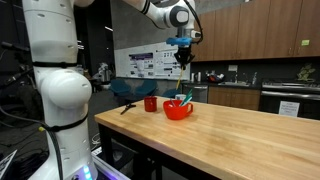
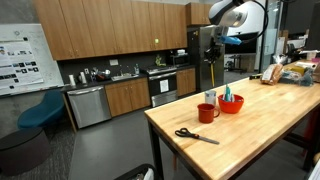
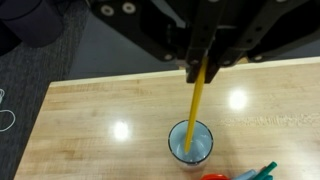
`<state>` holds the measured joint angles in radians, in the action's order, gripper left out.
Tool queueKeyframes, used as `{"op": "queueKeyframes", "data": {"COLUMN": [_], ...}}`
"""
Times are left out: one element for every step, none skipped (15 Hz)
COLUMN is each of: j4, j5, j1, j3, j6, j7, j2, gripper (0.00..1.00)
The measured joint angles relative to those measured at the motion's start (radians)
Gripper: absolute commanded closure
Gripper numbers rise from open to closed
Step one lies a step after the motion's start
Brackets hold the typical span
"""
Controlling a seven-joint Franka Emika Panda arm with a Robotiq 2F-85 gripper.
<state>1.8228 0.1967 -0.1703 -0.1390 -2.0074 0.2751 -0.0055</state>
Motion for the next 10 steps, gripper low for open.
{"op": "queueKeyframes", "data": {"j4": [0.023, 0.047, 0.07, 0.093, 0.117, 0.14, 0.164, 0.184, 0.202, 0.217], "j5": [0.019, 0.039, 0.057, 0.071, 0.08, 0.081, 0.081, 0.081, 0.081, 0.081], "j1": [-0.003, -0.004, -0.005, -0.006, -0.007, -0.007, -0.009, -0.01, -0.011, -0.011], "j3": [-0.01, -0.02, -0.03, -0.039, -0.049, -0.057, -0.064, -0.07, -0.075, -0.08], "j6": [0.0, -0.002, -0.003, -0.007, -0.014, -0.03, -0.055, -0.081, -0.103, -0.126], "j7": [0.008, 0.017, 0.026, 0.033, 0.035, 0.035, 0.035, 0.035, 0.035, 0.035], "j2": [-0.013, -0.026, -0.038, -0.049, -0.058, -0.068, -0.076, -0.082, -0.085, -0.085], "gripper": [0.98, 0.98, 0.98, 0.98, 0.98, 0.98, 0.98, 0.98, 0.98, 0.98]}}
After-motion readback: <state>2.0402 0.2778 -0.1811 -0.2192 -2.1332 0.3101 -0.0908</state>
